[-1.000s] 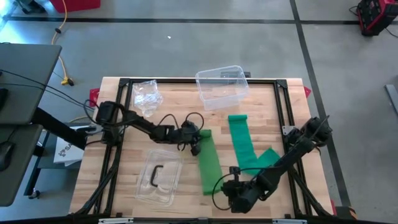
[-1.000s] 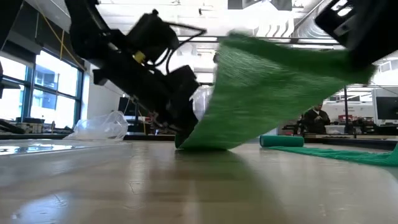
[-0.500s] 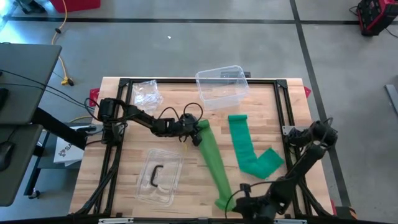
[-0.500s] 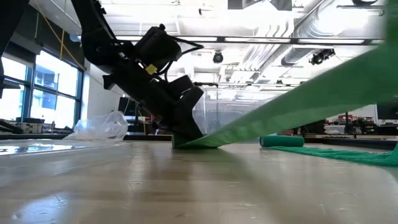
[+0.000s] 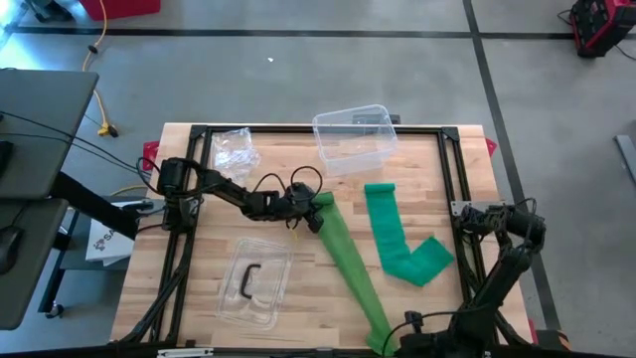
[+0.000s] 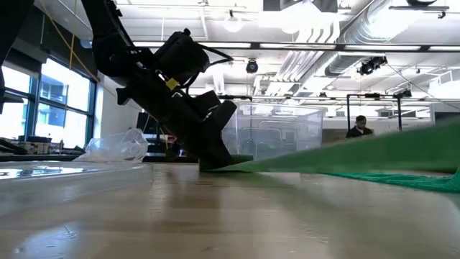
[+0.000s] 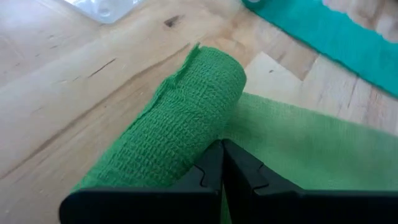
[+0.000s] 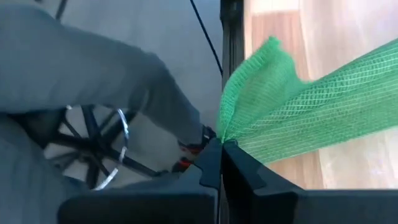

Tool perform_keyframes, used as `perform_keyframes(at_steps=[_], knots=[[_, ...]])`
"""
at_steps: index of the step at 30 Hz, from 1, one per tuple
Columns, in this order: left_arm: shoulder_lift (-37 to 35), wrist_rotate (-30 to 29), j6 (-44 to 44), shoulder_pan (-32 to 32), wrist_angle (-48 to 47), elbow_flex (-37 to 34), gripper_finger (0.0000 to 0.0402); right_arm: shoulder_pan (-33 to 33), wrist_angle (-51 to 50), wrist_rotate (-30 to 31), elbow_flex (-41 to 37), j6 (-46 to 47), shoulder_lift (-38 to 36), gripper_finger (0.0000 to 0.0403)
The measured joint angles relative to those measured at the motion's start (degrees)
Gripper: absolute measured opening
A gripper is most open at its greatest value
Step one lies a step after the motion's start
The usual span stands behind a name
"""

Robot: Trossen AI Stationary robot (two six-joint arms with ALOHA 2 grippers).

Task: Roll bandage
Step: Roll the green bandage

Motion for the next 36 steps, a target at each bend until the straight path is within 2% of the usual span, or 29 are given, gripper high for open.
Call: perform_keyframes(at_steps=[10,14,22,28,36], knots=[[0.0,-6.1,-4.3,-2.7,1.0,0.0,0.0000,-4.2,2.6,-3.8,0.0,-10.2,5.9,0.0000],[-0.1,-8.2,-4.4,-2.6,1.5,0.0,0.0000,-5.4,7.8,-5.8,0.0,-15.0,6.7,0.0000],[-0.1,-10.1,-3.3,-1.9,5.9,0.0,0.0000,-5.3,9.9,-8.6,0.0,-19.1,6.9,0.0000],[-0.2,-8.7,1.0,-1.5,8.1,0.0,0.0000,-5.7,8.6,-7.9,0.0,-20.7,6.9,0.0000],[-3.0,-0.1,14.6,-5.4,11.6,1.6,0.0000,-5.8,7.5,-8.1,0.9,-19.5,6.9,0.0000]])
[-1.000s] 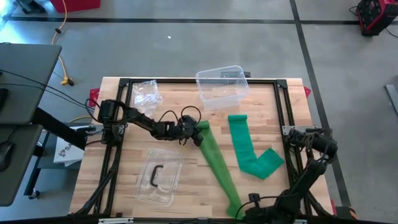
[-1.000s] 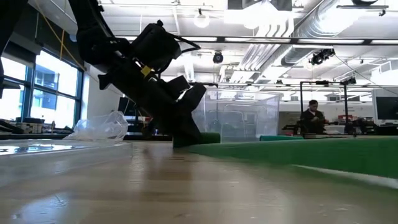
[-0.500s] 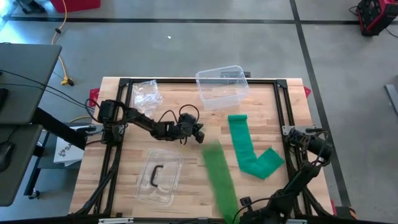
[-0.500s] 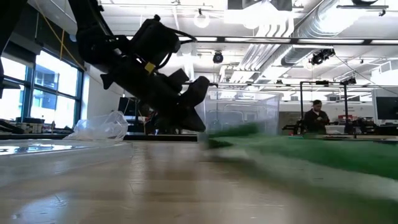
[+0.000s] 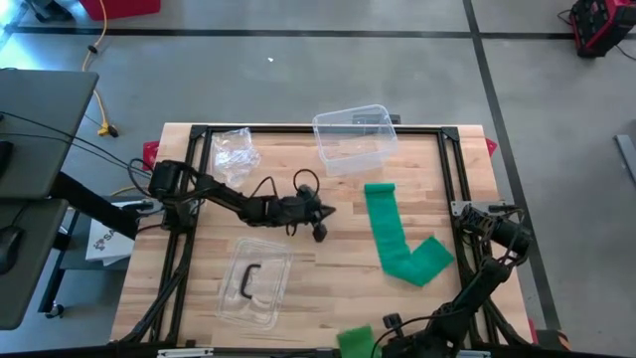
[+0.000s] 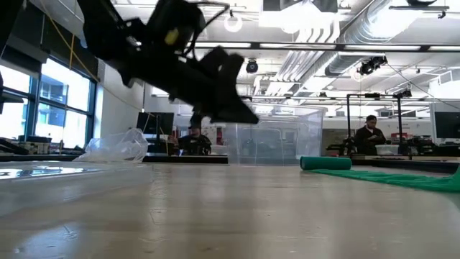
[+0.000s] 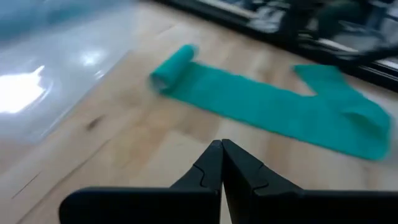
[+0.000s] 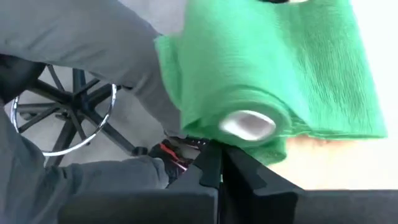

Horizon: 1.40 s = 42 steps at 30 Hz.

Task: Roll bandage
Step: Roll the green bandage

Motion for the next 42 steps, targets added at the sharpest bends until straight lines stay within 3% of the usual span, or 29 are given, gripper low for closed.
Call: perform_keyframes(at_steps=[6,11,15,20,24,30,35,39,42], knots=[[-3.0,0.5,2.3,-3.5,-2.6,1.6,0.0000,-0.1,-11.1,1.4,2.2,1.9,-2.5,0.0000],[-7.4,-0.8,4.9,-5.1,-7.0,2.7,0.0000,-0.5,-27.8,10.3,4.8,5.0,-9.6,0.0000],[-12.0,-3.8,7.4,-7.4,-10.3,3.3,0.0000,-1.5,-31.2,18.8,7.3,1.6,-16.4,0.0000],[-17.6,-7.3,8.2,-11.4,-12.1,3.3,0.0000,-2.6,-30.5,28.7,11.5,-12.0,-23.5,0.0000],[-20.7,-10.3,8.4,-14.8,-12.5,3.3,0.0000,-3.4,-26.5,40.2,15.6,-29.9,-27.7,0.0000],[-23.5,-15.2,9.2,-18.9,-12.8,3.3,0.0000,-7.7,-15.7,50.5,21.5,-57.1,-31.9,0.0000],[-24.4,-20.7,9.7,-22.2,-14.3,3.3,0.0000,-15.4,-13.4,45.1,24.2,-63.9,-34.0,0.0000],[-24.4,-27.9,8.9,-25.4,-18.7,3.2,0.0000,-23.0,-14.0,32.8,24.0,-63.6,-34.5,0.0000],[-24.4,-29.9,6.7,-27.9,-23.6,3.2,0.0000,-27.6,-18.1,23.1,23.7,-59.3,-34.2,0.0000]])
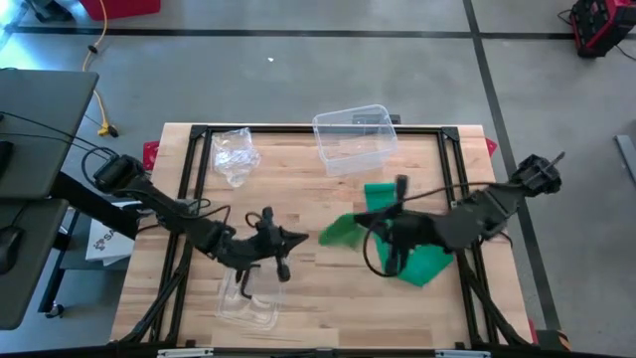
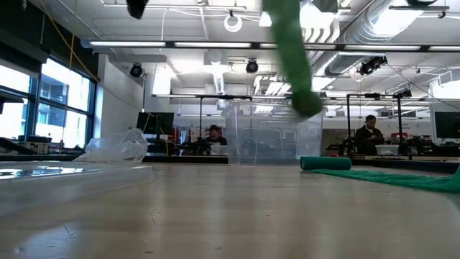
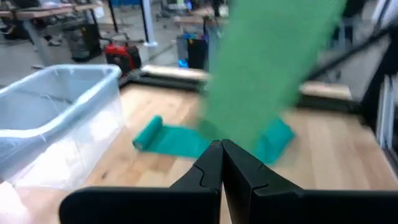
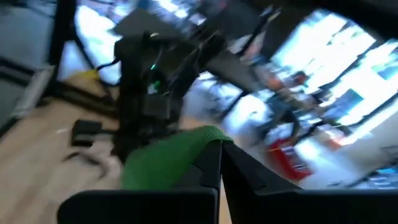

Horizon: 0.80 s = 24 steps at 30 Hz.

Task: Roll bandage
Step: Roll the green bandage

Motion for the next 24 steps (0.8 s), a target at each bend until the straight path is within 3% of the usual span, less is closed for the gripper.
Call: perform_keyframes(at_steps=[5,8,14,18,24], knots=[[0.0,0.0,-2.8,-4.3,-6.1,0.0,0.0000,-4.5,-9.6,-15.3,0.0,10.3,1.6,0.0000],[0.0,-0.1,-3.1,-6.6,-6.9,0.0,0.0000,-5.7,-13.0,-20.9,0.0,12.4,3.0,0.0000],[0.0,-3.0,-2.1,-8.6,-6.8,0.0,0.0000,-7.0,-11.1,-21.4,0.0,11.9,5.4,0.0000],[0.0,-6.2,-2.6,-9.1,-6.2,0.0,0.0000,-6.9,-9.8,-16.6,-0.1,12.0,6.3,0.0000],[-0.3,-7.8,-0.2,-10.9,-3.3,0.0,0.0000,-3.1,-5.6,-12.3,4.0,19.6,6.3,0.0000]])
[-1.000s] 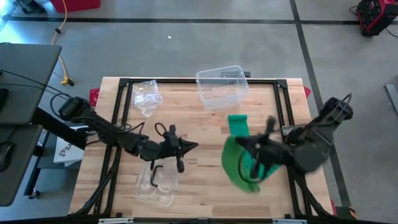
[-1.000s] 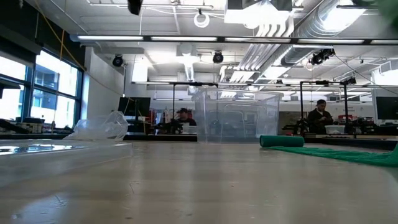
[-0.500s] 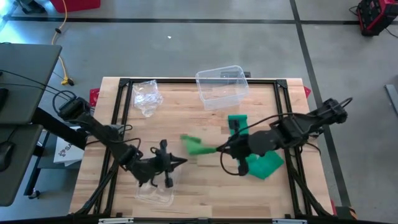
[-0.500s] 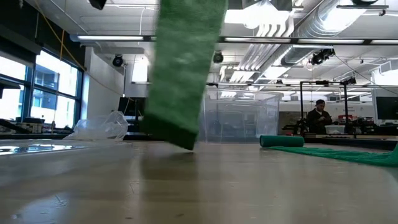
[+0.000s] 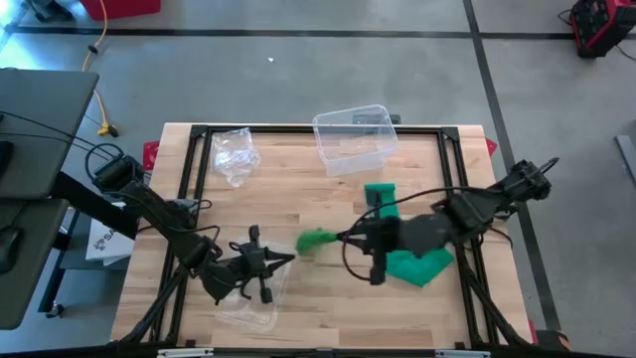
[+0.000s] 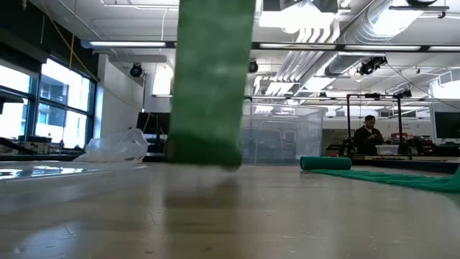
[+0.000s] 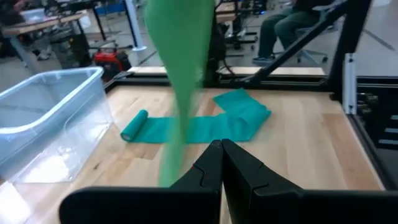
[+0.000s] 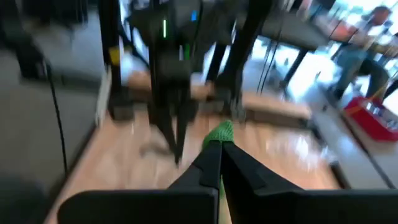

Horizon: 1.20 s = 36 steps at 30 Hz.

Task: Roll bandage
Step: Roll the green bandage

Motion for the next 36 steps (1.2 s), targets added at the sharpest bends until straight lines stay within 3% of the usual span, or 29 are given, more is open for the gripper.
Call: perform_keyframes(at_steps=[5,8,13,22,25,29,33,36], knots=[[-1.2,-0.9,0.8,-1.0,1.2,0.0,0.0000,1.7,4.4,11.2,5.6,-0.1,-0.1,0.0000],[-1.0,-0.5,4.5,-1.8,3.1,0.0,0.0000,0.2,4.1,14.2,7.0,0.1,-0.3,0.0000],[-0.4,0.6,5.3,-3.3,2.1,0.0,0.0000,-3.9,-3.8,9.7,4.7,8.1,-0.1,0.0000],[-0.5,0.7,1.1,-5.7,-2.3,-0.1,0.0000,-5.4,-8.1,-6.0,-10.5,22.7,-0.1,0.0000],[-0.1,2.2,1.1,-5.4,-1.6,-0.1,0.0000,-4.5,-9.3,-6.3,-13.1,25.1,0.0,0.0000],[2.6,9.1,2.6,-2.8,0.7,-0.4,0.0000,-5.3,-10.5,-3.4,-14.0,27.4,0.0,0.0000],[7.5,19.3,3.8,1.0,7.5,-0.4,0.0000,-8.1,-10.5,-2.2,-14.0,28.1,-0.1,0.0000],[12.7,21.8,4.6,3.7,15.4,-0.4,0.0000,-10.9,-12.9,-2.2,-14.0,30.1,-0.1,0.0000]])
